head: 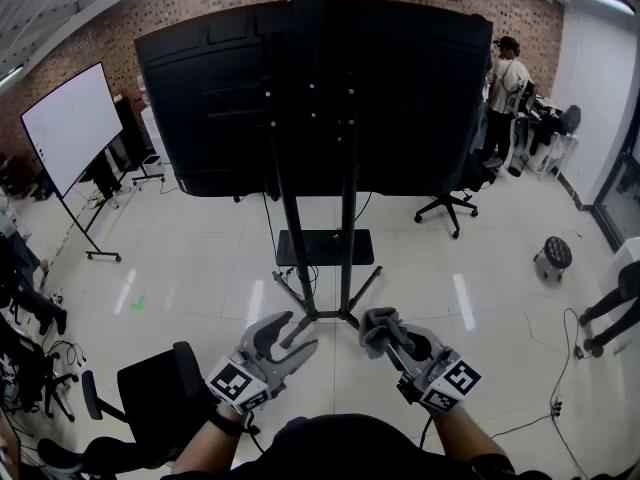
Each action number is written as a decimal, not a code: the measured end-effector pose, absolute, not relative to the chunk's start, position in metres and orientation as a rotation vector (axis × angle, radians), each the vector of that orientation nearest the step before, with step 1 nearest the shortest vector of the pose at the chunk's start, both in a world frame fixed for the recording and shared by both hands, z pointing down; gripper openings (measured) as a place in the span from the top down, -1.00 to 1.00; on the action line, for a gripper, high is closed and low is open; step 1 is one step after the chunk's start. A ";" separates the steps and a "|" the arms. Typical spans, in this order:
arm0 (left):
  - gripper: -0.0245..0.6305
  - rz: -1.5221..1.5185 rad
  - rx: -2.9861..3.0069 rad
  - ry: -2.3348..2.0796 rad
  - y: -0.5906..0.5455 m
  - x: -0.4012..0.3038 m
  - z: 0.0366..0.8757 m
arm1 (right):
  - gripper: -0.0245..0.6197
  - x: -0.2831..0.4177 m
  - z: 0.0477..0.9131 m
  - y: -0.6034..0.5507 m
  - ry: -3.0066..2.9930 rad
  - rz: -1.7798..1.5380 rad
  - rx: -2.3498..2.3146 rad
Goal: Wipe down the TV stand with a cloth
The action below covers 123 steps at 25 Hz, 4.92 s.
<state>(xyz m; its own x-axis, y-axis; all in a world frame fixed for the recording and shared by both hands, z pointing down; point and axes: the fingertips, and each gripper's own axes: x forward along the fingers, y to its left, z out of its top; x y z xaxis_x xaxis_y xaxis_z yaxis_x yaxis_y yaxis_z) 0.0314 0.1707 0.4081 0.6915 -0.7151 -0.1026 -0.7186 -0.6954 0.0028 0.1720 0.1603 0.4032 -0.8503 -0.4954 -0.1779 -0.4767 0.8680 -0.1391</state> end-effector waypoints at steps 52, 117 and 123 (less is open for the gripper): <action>-0.03 0.239 -2.751 0.880 -0.163 -0.078 0.298 | 0.81 0.022 0.286 -0.172 2.838 0.400 -0.772; -0.03 0.043 -2.259 0.933 -0.322 -0.054 -0.011 | 0.82 -0.041 -0.041 -0.368 2.794 1.511 -1.240; -0.03 -0.055 -2.243 0.909 -0.320 -0.047 0.026 | 0.82 -0.048 0.007 -0.367 2.848 1.599 -1.250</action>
<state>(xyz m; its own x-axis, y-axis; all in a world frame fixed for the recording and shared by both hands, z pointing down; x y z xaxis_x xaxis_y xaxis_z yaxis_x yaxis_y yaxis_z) -0.0467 -0.3198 0.0262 0.7521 -0.6243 -0.2112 -0.5945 -0.5043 -0.6262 -0.0483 -0.3669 0.0070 -0.6901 -0.7229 -0.0331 -0.4048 0.3477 0.8457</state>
